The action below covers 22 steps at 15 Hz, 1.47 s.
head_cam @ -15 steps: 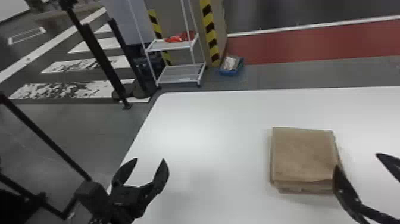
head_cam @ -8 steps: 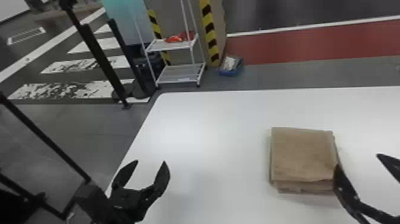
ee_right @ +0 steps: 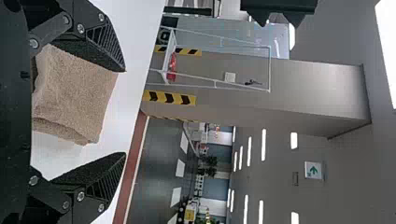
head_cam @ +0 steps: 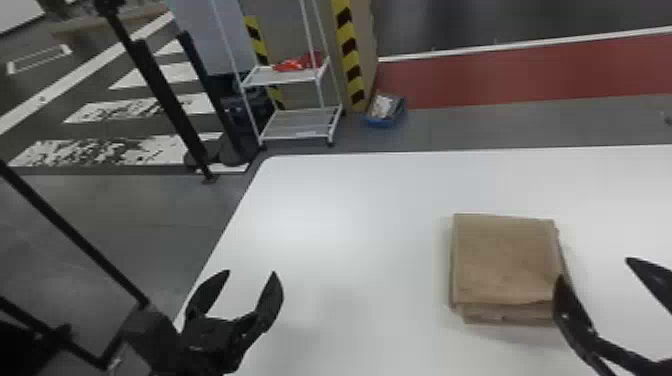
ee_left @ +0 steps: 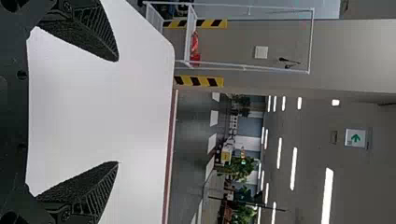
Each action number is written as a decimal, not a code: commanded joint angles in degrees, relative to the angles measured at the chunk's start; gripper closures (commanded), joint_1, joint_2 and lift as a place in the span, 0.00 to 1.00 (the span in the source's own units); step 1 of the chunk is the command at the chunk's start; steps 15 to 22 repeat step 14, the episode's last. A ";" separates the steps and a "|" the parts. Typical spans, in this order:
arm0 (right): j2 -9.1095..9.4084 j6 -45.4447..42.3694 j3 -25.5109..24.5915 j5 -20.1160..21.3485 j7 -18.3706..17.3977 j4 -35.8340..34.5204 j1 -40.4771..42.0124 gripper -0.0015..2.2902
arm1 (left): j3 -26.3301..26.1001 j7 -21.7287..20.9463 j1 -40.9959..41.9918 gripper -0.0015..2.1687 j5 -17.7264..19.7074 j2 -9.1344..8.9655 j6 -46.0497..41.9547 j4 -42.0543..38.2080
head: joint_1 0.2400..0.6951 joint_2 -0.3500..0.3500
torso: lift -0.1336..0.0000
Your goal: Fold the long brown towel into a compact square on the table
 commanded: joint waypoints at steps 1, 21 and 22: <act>0.05 -0.11 0.00 0.00 -0.02 0.03 0.00 0.13 | 0.09 -0.17 -0.05 0.05 -0.04 0.01 0.15 0.16 | 1.00 0.97 | 0.07; 0.05 -0.46 -0.08 0.00 0.06 0.91 0.00 0.13 | 0.00 -0.61 -0.22 0.05 -0.04 0.10 0.32 0.78 | 1.00 0.97 | 0.07; 0.05 -0.46 -0.08 0.00 0.06 0.91 0.00 0.13 | 0.00 -0.61 -0.22 0.05 -0.04 0.10 0.32 0.78 | 1.00 0.97 | 0.07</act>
